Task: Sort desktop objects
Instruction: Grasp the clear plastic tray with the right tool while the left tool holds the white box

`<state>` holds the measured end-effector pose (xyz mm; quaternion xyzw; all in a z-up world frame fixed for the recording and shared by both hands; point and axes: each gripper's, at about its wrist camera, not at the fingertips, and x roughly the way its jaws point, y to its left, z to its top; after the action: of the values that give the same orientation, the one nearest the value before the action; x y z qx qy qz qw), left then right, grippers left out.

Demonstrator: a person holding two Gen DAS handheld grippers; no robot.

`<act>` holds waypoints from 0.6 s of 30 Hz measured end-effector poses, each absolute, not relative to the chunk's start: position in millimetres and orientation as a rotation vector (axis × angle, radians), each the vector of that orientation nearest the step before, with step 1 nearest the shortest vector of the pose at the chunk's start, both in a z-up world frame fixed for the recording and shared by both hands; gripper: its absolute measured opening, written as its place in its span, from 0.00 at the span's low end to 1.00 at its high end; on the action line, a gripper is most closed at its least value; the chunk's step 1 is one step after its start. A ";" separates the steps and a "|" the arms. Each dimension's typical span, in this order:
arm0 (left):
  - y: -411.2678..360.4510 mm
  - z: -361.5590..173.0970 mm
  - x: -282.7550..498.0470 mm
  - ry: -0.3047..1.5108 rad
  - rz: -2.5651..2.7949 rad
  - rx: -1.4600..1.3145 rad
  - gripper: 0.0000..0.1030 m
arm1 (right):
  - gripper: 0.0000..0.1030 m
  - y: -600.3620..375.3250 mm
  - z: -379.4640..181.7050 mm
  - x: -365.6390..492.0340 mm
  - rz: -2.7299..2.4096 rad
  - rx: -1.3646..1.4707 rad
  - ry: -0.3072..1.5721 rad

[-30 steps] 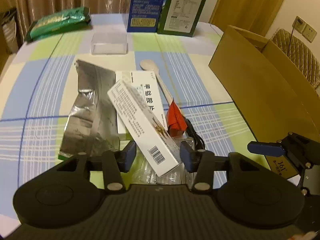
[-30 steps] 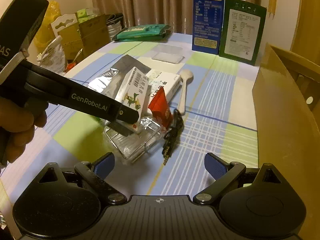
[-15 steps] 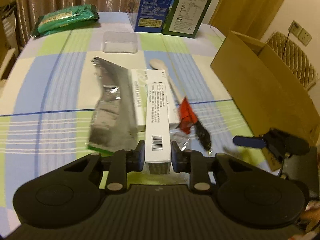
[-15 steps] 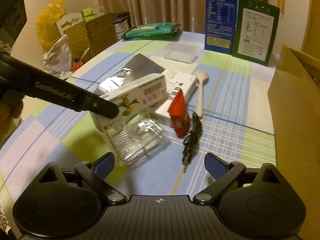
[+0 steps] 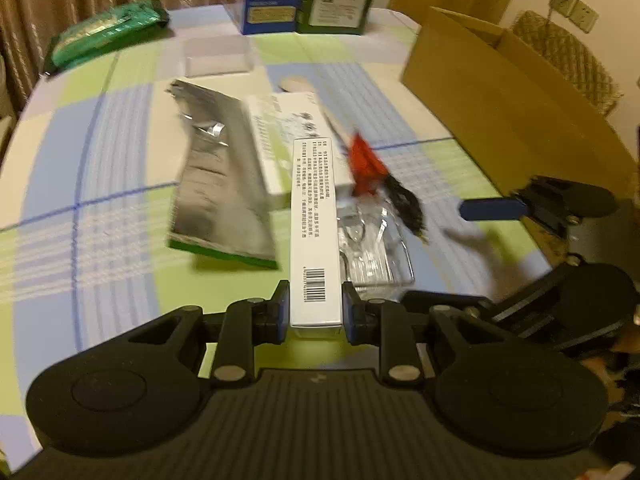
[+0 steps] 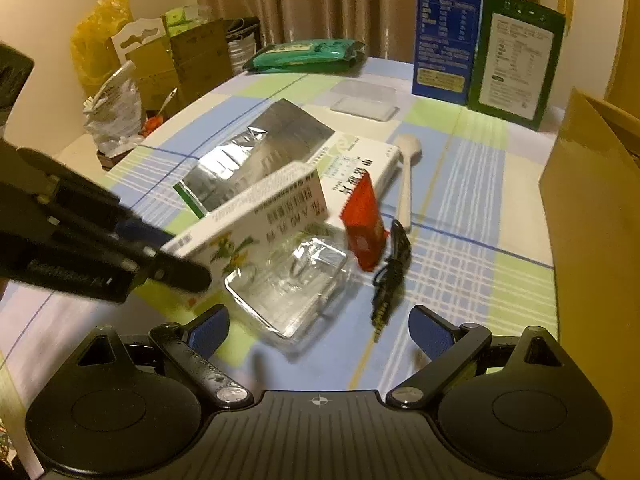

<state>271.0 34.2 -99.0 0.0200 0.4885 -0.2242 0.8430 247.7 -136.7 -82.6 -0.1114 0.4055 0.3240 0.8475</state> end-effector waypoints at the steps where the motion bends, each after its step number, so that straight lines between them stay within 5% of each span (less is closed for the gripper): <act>1: 32.0 -99.1 268.1 1.037 -0.484 0.039 0.20 | 0.91 -139.2 -82.4 247.2 0.680 -0.231 0.859; 13: 42.2 -95.2 257.1 1.026 -0.370 0.064 0.21 | 0.89 -127.2 -90.8 259.2 0.681 -0.103 0.945; 16: 40.7 -100.1 258.4 1.039 -0.372 0.086 0.21 | 0.63 -123.2 -98.1 265.9 0.661 -0.090 0.988; 18: 39.6 -102.7 258.5 1.044 -0.373 0.102 0.21 | 0.54 -123.4 -98.5 266.5 0.667 -0.093 0.996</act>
<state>258.5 39.6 -102.7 0.0486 0.4952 -0.1768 0.8492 266.5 -123.4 -98.5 -0.0439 0.4688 0.3135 0.8246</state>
